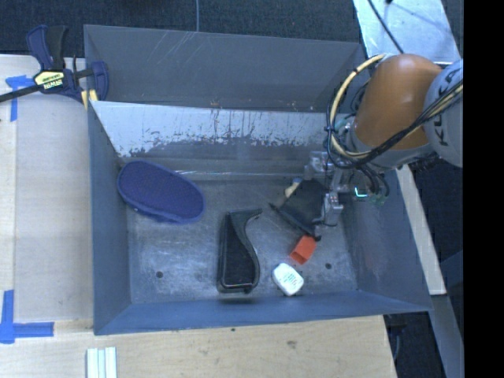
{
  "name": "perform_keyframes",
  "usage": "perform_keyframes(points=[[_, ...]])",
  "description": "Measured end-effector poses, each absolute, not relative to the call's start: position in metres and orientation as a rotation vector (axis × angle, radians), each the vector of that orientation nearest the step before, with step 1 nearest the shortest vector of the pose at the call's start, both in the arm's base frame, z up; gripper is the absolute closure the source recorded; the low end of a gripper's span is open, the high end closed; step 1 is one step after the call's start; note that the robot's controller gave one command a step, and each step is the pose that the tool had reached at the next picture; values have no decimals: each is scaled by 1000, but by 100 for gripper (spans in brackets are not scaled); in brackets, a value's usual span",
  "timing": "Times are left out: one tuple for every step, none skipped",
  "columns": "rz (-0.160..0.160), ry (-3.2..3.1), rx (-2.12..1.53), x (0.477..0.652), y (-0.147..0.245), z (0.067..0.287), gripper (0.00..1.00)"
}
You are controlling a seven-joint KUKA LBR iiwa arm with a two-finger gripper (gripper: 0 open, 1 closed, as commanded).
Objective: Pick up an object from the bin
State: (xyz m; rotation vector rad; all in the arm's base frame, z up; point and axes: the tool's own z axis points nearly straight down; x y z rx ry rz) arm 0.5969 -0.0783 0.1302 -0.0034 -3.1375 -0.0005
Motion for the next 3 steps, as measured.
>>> perform_keyframes(points=[[1, -3145, -250, 601, -84, 73, 0], [1, -3150, -248, 603, -85, 74, 0], [2, -3152, -245, 604, -85, 75, 0]])
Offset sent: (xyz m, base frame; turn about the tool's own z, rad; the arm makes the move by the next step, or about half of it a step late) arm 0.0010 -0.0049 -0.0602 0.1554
